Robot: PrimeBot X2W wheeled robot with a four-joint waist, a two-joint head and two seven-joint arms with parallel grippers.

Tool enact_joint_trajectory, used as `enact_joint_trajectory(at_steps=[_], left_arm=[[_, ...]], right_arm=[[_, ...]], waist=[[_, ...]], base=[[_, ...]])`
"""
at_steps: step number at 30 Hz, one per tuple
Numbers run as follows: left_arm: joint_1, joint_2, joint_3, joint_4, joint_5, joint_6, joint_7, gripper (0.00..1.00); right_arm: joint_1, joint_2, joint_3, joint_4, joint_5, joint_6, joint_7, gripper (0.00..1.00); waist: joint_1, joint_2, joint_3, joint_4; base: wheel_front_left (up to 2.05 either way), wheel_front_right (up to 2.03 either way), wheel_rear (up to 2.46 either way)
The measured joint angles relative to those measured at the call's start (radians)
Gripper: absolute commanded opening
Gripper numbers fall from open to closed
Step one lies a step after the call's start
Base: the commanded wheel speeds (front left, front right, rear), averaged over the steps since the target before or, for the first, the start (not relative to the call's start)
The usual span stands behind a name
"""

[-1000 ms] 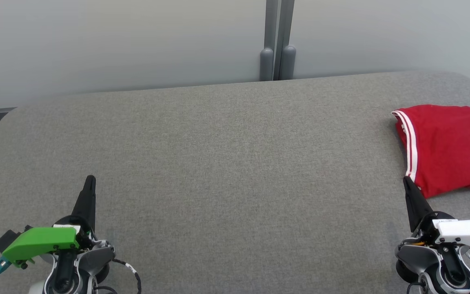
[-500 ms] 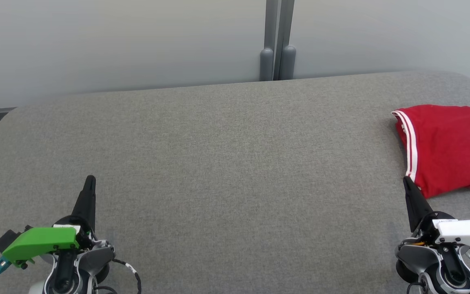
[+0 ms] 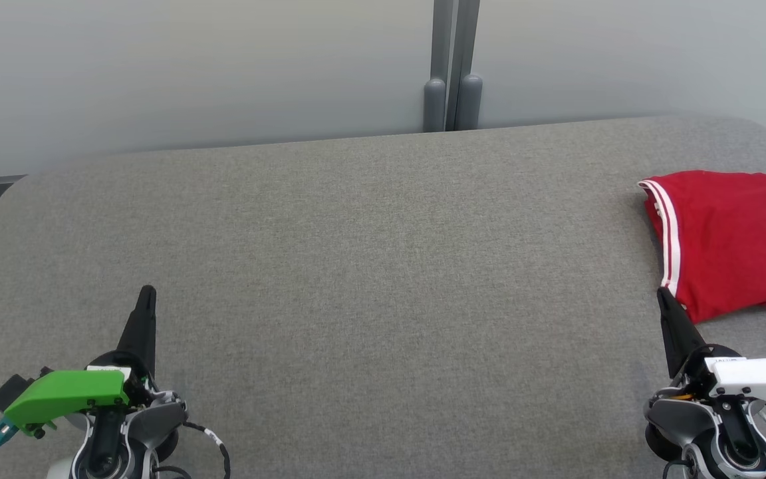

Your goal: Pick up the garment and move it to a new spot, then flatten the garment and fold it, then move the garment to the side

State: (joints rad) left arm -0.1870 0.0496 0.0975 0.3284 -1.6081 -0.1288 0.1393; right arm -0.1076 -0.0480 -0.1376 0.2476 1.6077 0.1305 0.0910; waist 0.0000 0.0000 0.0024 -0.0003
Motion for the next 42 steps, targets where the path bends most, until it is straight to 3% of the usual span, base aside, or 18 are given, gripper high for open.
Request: enact_joint_trajectory(at_steps=[42], left_arm=[[0.000, 0.000, 0.000, 0.000, 0.000, 0.000, 0.000, 0.00]], right_arm=[[0.000, 0.000, 0.000, 0.000, 0.000, 0.000, 0.000, 0.00]], waist=[[0.0000, 0.0000, 0.000, 0.000]], base=[[0.00, 0.00, 0.00]])
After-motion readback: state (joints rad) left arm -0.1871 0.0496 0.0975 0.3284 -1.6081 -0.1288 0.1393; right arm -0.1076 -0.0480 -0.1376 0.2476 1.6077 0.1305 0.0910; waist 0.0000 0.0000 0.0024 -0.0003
